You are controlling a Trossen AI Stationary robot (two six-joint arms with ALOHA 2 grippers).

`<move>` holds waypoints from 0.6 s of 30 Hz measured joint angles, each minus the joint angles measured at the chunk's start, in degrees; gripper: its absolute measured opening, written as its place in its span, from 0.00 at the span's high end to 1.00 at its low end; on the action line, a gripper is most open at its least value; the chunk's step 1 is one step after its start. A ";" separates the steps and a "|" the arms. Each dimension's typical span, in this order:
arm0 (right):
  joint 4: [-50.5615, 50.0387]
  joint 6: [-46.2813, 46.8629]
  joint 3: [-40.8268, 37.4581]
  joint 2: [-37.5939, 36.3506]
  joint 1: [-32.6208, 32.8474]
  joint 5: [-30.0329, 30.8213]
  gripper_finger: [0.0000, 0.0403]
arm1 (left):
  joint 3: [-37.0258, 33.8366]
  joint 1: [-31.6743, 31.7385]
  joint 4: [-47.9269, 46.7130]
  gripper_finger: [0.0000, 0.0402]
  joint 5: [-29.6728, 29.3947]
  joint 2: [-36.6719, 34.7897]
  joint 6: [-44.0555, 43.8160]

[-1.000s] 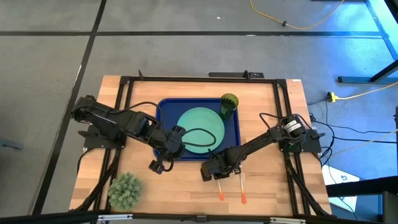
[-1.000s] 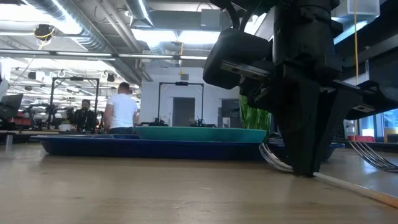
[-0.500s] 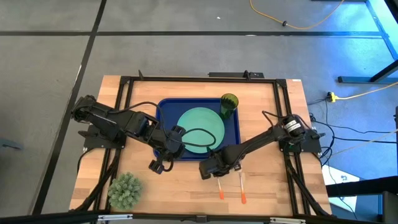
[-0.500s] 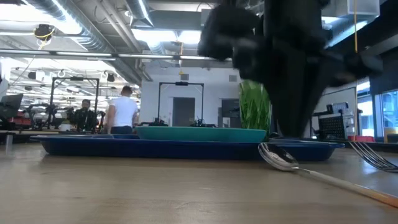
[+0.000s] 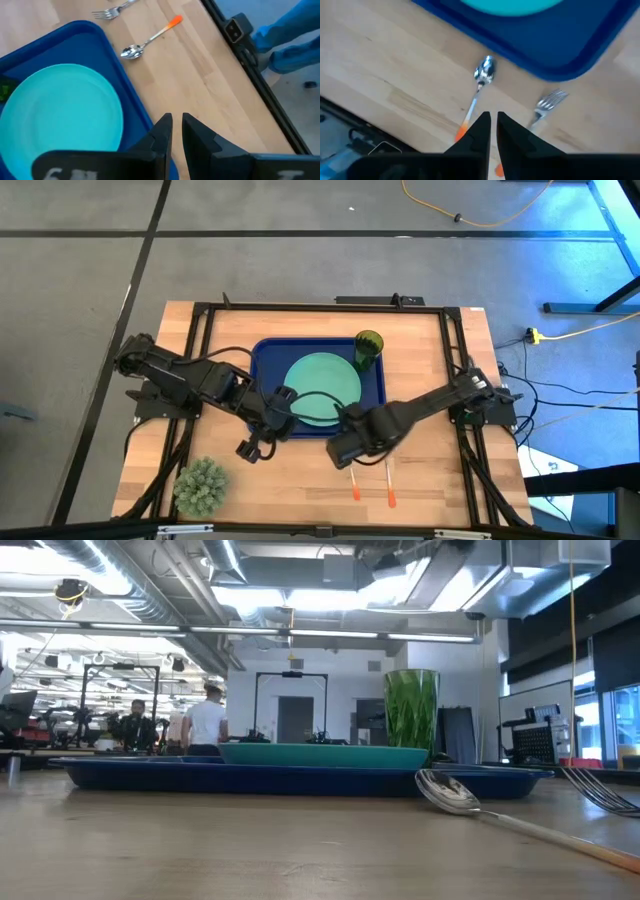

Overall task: Pick and place plate/cup/fork/spoon on tray
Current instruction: Put the orange spoon to the blue serving tray to the left side of the green plate

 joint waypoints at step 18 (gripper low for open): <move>-2.93 -32.15 14.61 -6.80 9.57 14.89 0.92 | -0.37 -0.62 2.00 0.91 -3.26 0.09 -26.90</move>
